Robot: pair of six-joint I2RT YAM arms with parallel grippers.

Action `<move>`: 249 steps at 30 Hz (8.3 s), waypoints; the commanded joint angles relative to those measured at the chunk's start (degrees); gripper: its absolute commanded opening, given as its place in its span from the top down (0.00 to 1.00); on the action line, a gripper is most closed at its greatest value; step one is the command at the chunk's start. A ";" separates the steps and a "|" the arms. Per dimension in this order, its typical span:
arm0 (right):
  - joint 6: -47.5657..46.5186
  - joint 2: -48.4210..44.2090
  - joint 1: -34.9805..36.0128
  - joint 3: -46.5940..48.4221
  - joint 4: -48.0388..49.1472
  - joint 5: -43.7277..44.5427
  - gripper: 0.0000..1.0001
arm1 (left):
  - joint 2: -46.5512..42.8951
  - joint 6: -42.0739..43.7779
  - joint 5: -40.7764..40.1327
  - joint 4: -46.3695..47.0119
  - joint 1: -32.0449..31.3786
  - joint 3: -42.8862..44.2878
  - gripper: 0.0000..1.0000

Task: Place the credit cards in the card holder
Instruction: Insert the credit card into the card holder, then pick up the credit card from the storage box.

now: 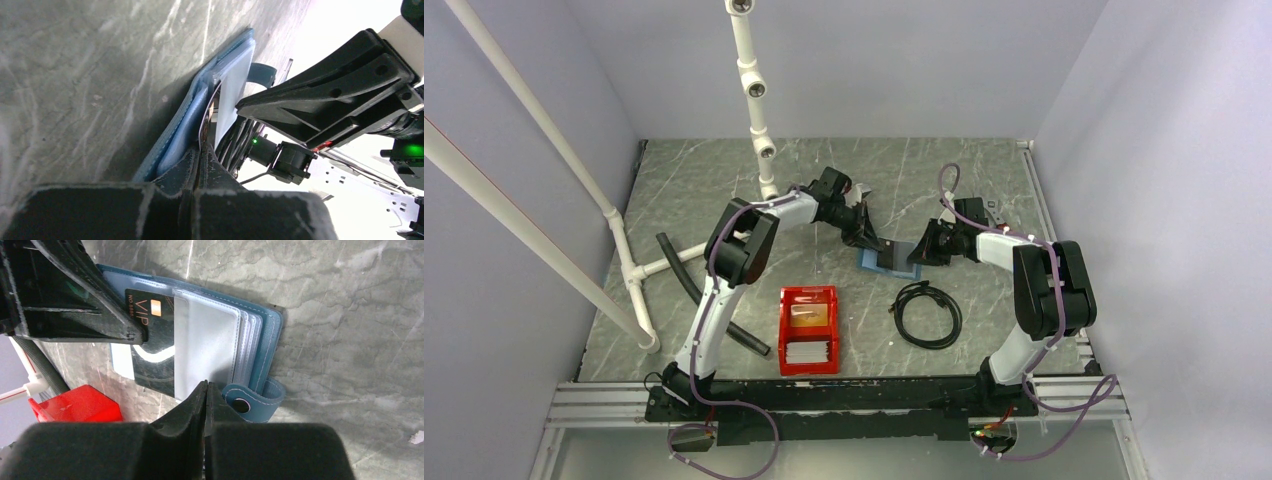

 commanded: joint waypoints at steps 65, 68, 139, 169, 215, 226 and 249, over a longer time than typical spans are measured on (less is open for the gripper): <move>-1.98 1.28 -0.64 1.71 -0.58 1.41 1.00 | -4.47 17.89 -24.21 -13.22 -13.75 11.84 0.50; -1.87 1.43 -0.55 1.83 -0.26 1.02 1.00 | -3.14 17.78 -24.05 -16.09 -13.93 14.10 0.48; -9.88 -8.50 3.79 13.52 -18.02 11.43 0.80 | -47.51 23.91 -16.65 -23.19 -4.79 -17.87 0.10; -32.71 3.60 53.53 27.49 -26.95 -5.63 0.00 | -68.18 11.14 -24.77 -14.70 12.15 -58.86 0.36; -26.02 1.92 59.65 13.55 -8.21 -1.53 0.18 | -71.74 6.79 -26.41 -6.79 12.24 -63.76 0.72; -29.07 7.85 59.78 19.47 -15.10 -4.62 0.17 | -72.02 7.11 -27.17 -7.21 12.24 -62.79 0.88; -30.11 4.03 59.66 16.08 -15.50 -9.70 0.52 | -73.39 5.19 -29.46 -7.25 12.23 -62.61 1.00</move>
